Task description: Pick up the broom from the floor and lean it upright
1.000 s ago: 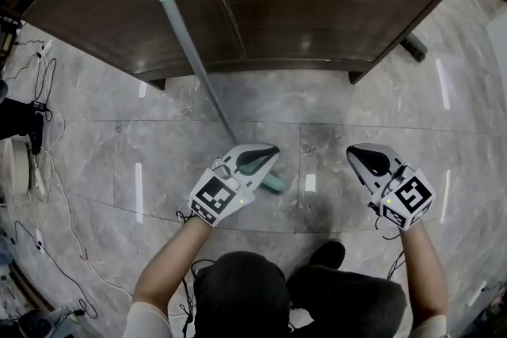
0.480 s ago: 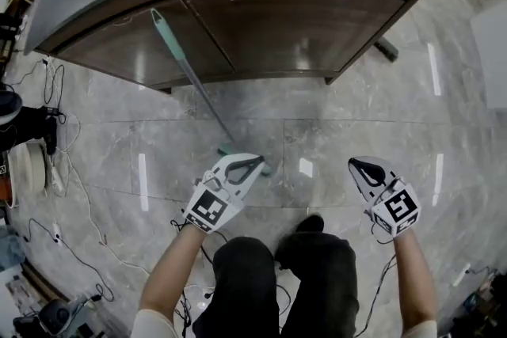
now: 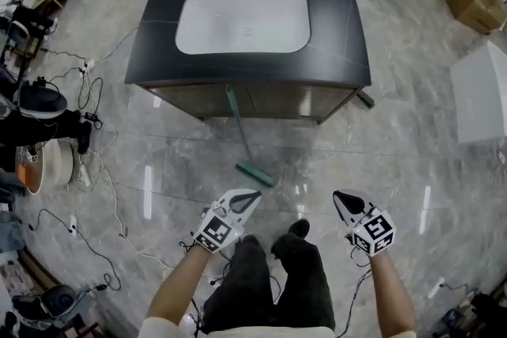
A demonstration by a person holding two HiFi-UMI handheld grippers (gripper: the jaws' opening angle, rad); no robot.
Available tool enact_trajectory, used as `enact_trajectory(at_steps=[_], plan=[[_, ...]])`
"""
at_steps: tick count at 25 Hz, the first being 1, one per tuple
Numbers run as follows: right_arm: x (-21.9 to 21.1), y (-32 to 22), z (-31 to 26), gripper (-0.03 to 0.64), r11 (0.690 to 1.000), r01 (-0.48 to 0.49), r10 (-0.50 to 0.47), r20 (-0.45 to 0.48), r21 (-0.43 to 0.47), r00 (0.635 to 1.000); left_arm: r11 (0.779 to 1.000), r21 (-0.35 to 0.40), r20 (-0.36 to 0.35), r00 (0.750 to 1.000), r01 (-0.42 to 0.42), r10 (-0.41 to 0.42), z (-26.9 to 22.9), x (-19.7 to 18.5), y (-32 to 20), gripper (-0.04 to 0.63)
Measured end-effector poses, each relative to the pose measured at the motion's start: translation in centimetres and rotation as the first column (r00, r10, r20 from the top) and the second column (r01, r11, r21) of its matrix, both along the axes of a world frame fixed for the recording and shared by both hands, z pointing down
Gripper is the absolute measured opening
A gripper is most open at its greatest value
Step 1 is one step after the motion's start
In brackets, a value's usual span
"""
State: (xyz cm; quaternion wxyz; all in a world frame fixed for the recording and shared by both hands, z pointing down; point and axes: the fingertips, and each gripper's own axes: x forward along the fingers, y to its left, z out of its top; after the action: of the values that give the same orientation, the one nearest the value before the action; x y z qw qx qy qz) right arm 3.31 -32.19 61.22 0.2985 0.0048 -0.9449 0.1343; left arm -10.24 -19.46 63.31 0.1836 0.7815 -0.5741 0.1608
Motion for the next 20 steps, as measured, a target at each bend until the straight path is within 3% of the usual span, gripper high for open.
enact_trajectory(at_steps=[4, 9, 14, 20], plan=[[0.3, 0.5, -8.0, 0.002, 0.995, -0.043, 0.045, 0.023, -0.095, 0.999, 0.995, -0.002, -0.008, 0.995, 0.102, -0.102, -8.7, 0.1, 0.7, 0.009], [1.2, 0.9, -17.8, 0.002, 0.992, -0.075, 0.080, 0.050, -0.099, 0.996, 0.974, 0.019, -0.041, 0.973, 0.226, -0.225, -19.1, 0.5, 1.5, 0.009], [2.2, 1.2, -24.4, 0.002, 0.983, -0.121, 0.131, 0.069, -0.139, 0.989, 0.956, 0.029, 0.023, 0.956, 0.291, -0.292, -27.0, 1.5, 3.3, 0.009], [1.4, 2.1, -30.2, 0.002, 0.999, -0.041, 0.041, 0.125, -0.010, 0.991, 0.925, 0.066, -0.010, 0.928, 0.373, -0.373, -33.5, 2.1, 6.5, 0.009]])
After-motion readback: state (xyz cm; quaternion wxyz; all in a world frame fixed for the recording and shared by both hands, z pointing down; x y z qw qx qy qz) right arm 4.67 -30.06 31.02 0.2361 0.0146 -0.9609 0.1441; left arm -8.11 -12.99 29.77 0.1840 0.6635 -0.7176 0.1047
